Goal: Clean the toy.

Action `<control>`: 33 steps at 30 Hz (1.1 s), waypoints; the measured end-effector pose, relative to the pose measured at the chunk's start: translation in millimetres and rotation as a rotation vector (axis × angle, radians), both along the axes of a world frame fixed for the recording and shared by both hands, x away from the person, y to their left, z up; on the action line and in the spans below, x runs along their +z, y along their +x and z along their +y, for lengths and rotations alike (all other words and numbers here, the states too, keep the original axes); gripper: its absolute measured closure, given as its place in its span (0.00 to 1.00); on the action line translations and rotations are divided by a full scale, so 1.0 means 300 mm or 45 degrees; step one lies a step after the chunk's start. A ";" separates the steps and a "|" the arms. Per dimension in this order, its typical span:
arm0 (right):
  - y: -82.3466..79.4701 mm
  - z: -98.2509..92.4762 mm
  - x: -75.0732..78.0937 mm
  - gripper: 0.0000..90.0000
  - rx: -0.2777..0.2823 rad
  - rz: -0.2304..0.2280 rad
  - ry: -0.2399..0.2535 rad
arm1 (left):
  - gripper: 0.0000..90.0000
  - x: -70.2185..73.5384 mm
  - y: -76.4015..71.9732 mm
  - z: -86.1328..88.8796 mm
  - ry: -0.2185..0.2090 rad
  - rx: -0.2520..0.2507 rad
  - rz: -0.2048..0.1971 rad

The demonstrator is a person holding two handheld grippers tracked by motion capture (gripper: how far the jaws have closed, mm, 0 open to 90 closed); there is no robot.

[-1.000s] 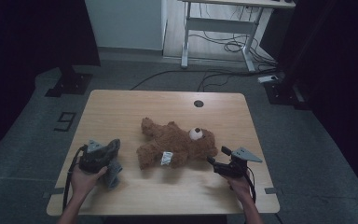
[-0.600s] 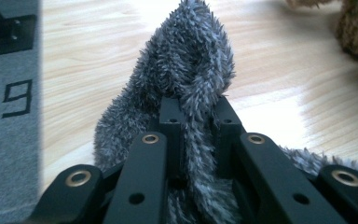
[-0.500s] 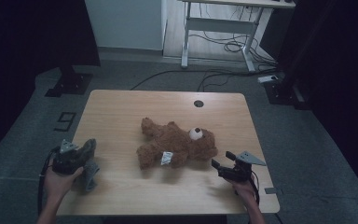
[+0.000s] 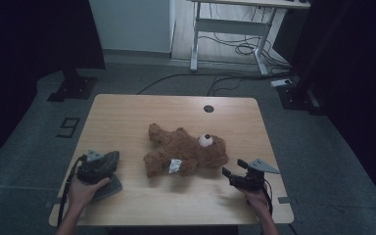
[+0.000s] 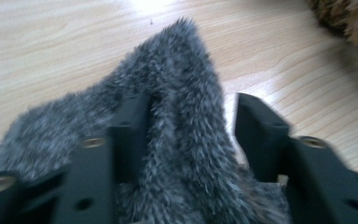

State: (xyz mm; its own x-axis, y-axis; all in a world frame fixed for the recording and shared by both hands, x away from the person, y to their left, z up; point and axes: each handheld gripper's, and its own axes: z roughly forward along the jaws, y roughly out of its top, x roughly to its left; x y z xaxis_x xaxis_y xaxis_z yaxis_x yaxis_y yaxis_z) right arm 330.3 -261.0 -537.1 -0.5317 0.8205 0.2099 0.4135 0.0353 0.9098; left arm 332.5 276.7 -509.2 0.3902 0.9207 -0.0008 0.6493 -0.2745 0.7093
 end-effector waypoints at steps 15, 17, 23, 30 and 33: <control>-0.007 0.004 0.000 0.19 0.005 0.000 0.000 | 0.27 0.116 -0.068 -0.100 -0.092 -0.130 -0.182; -0.013 -0.001 0.001 0.20 -0.003 0.000 0.011 | 0.27 0.114 -0.076 -0.134 -0.103 -0.160 -0.182; -0.044 -0.019 0.001 0.21 -0.010 0.003 0.007 | 0.27 0.090 -0.094 -0.217 -0.123 -0.229 -0.174; -0.065 -0.016 -0.008 0.21 -0.016 0.025 -0.008 | 0.29 0.040 -0.112 -0.275 -0.147 -0.252 -0.157; -0.077 -0.013 -0.020 0.21 -0.010 0.046 -0.019 | 0.29 0.020 -0.124 -0.292 -0.153 -0.265 -0.140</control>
